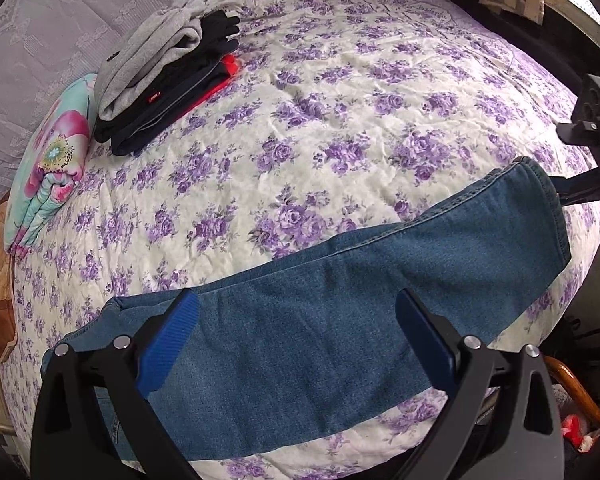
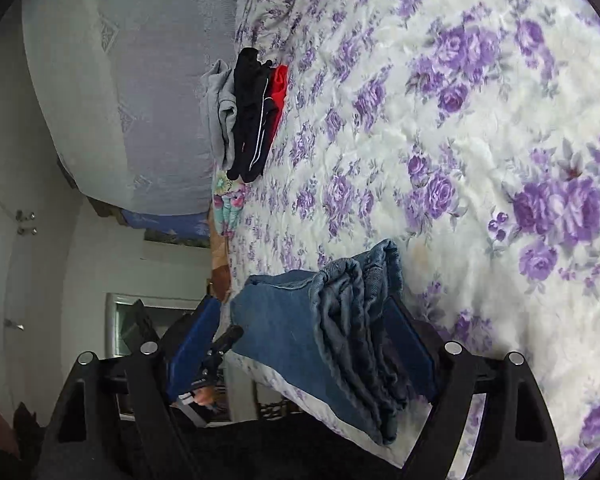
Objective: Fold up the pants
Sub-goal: 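Grasp the folded cuffs with the right gripper and lift toward the waistband, then carry the held cuffs with the right gripper over toward the waistband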
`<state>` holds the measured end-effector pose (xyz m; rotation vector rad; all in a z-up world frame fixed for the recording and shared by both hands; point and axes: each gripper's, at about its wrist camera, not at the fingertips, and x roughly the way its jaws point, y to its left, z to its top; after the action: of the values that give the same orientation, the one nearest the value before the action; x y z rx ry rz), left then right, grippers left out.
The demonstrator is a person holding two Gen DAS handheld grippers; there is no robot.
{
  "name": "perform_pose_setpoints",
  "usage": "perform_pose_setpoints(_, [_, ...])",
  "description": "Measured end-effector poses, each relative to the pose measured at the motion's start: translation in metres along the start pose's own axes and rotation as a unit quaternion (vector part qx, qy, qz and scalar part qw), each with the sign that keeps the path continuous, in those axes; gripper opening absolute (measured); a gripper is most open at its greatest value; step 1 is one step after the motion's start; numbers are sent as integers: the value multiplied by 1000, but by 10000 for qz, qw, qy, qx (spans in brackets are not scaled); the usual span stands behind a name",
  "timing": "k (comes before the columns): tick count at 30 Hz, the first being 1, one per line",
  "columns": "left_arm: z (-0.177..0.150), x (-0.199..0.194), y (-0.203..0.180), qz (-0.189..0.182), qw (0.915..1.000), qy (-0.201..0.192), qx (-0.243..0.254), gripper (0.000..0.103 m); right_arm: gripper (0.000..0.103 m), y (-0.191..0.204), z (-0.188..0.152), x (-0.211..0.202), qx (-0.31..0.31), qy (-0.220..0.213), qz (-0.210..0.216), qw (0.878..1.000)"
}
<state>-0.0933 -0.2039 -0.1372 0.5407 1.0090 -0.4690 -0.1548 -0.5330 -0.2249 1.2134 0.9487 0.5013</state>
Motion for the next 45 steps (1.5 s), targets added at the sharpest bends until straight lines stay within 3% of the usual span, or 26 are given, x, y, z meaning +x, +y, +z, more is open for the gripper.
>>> perform_pose_setpoints(2, [4,3,-9,-67,9999,-72,79,96,85,-2,5,9,87,130,227,9996])
perform_pose_setpoints(6, [12,13,-38,-203,9985,-83,510,96,85,6,13,14,-88,344,153,9993])
perform_pose_setpoints(12, [23,19,-69,-370,9948,-92,948,96,85,5,9,13,-174,731,-306,9967])
perform_pose_setpoints(18, [27,29,-81,-362,9932,77,1107,96,94,14,23,41,87,1216,27,9925])
perform_pose_setpoints(20, [29,30,-83,-347,9928,96,1138,96,93,18,32,51,-62,1358,-302,9903])
perform_pose_setpoints(22, [29,30,-85,-312,9927,106,1157,96,91,18,41,53,-295,1196,-730,9897])
perform_pose_setpoints(24, [28,31,-85,-305,9926,122,1173,96,91,12,48,55,-38,1168,-563,9915])
perform_pose_setpoints(26, [27,32,-85,-247,9925,135,1186,96,92,14,44,58,146,1422,-185,9896])
perform_pose_setpoints(29, [25,33,-81,-245,9930,167,1145,96,92,20,29,69,-29,2005,-260,9793])
perform_pose_setpoints(31, [24,35,-79,-253,9935,190,1092,96,93,16,28,80,-8,2150,-402,9758])
perform_pose_setpoints(33, [24,37,-79,-226,9936,195,1088,96,90,19,41,81,157,1826,-329,9825])
perform_pose_setpoints(36, [24,36,-79,-202,9936,145,1104,96,83,44,79,50,-24,776,421,9961])
perform_pose_setpoints(37, [24,36,-79,-179,9936,129,1110,96,81,45,88,47,-7,641,467,9969])
perform_pose_setpoints(38, [25,37,-79,-168,9935,139,1117,96,86,46,93,46,-161,482,163,9986])
perform_pose_setpoints(40, [27,39,-77,-137,9939,115,1089,96,88,38,97,53,-228,744,-86,9969])
perform_pose_setpoints(42, [29,41,-75,-112,9946,128,1027,96,88,21,95,48,83,661,-210,9976])
perform_pose_setpoints(45, [33,39,-71,-129,9951,94,974,96,88,18,83,24,-85,492,5,9988])
